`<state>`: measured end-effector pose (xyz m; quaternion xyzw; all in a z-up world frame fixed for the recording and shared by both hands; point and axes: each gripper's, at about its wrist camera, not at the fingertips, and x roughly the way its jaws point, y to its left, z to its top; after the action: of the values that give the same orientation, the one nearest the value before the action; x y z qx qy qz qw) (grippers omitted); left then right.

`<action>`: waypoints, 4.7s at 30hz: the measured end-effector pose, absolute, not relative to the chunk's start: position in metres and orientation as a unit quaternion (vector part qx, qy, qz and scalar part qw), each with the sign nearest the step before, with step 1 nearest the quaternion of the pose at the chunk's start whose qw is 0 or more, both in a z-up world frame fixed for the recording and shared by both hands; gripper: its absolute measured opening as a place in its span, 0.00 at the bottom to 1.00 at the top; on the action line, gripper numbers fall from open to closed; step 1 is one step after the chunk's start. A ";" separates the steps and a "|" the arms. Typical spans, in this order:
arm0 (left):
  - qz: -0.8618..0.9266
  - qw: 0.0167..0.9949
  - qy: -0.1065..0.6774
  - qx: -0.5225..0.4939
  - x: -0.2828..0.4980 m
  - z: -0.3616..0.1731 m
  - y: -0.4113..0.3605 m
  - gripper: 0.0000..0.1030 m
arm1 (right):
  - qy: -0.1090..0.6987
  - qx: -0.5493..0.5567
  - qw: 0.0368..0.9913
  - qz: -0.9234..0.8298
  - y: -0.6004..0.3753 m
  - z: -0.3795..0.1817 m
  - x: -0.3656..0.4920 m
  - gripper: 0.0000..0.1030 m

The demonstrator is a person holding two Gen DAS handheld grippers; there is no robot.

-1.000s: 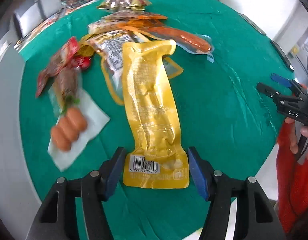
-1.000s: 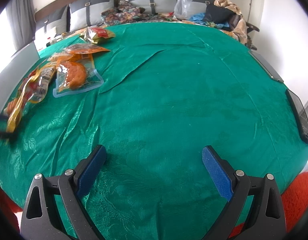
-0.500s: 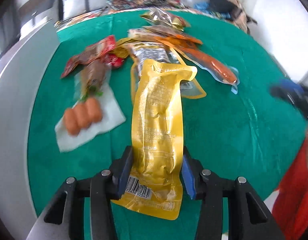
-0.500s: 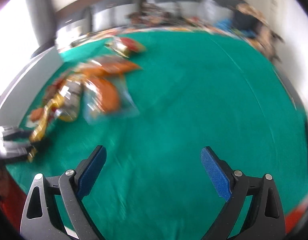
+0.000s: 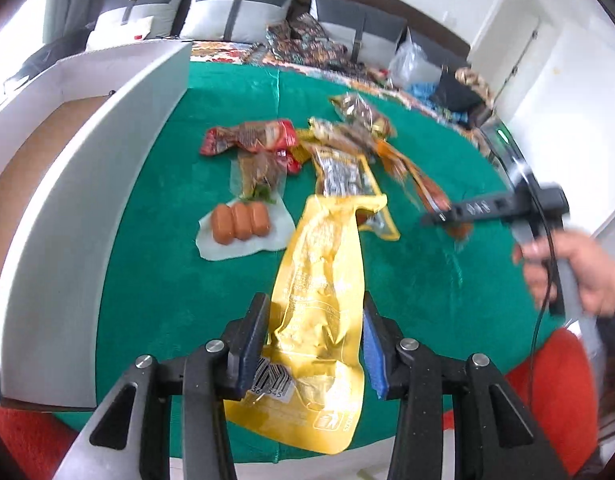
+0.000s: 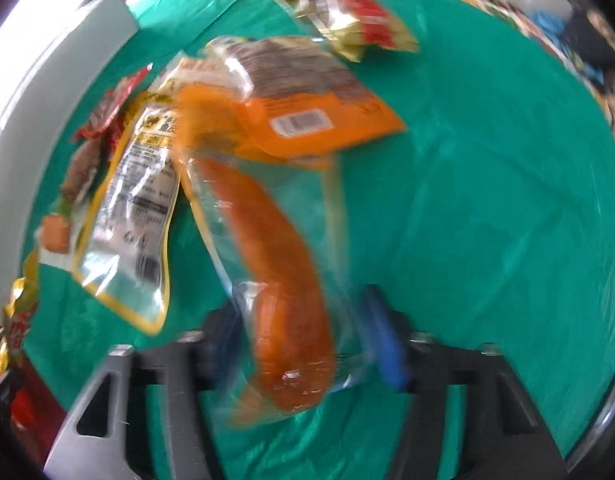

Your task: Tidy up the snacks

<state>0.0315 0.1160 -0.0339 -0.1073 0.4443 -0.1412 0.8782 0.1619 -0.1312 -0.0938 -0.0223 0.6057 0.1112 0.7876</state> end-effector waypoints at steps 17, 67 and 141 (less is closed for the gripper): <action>-0.153 0.869 0.427 -0.198 0.049 -0.018 0.158 0.12 | 0.522 0.281 0.792 0.146 -0.209 -0.060 0.092 0.49; -0.085 0.903 0.394 -0.151 0.034 0.100 0.290 0.32 | 0.496 0.274 0.752 0.336 -0.038 0.031 0.100 0.50; -0.083 0.898 0.415 -0.118 0.021 -0.075 0.098 0.97 | 0.439 0.059 0.888 -0.121 -0.280 -0.129 0.198 0.94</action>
<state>0.0208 0.0976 -0.0747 -0.1177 0.4150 -0.0827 0.8984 0.1983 -0.2798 -0.1286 0.0592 0.4391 -0.1207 0.8883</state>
